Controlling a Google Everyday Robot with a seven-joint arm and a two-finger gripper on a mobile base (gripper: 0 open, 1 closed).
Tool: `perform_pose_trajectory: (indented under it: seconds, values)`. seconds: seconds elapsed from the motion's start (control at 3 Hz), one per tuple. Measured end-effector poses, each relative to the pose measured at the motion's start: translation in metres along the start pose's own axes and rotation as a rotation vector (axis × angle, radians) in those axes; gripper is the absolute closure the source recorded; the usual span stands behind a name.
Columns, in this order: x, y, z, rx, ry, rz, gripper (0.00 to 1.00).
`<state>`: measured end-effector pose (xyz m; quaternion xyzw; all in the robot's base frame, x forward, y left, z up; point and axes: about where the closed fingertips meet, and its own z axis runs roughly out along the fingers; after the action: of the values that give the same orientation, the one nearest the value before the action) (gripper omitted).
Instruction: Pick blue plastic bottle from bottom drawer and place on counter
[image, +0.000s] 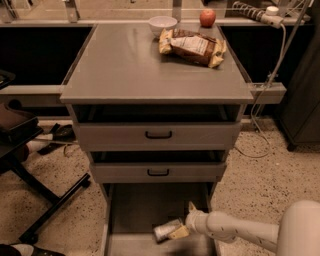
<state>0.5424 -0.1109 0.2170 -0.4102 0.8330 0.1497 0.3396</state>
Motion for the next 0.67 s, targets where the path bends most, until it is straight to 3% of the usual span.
perform_pose_trajectory:
  seconds: [0.67]
  values:
    - [0.001, 0.017, 0.028, -0.087, -0.012, -0.075, 0.0]
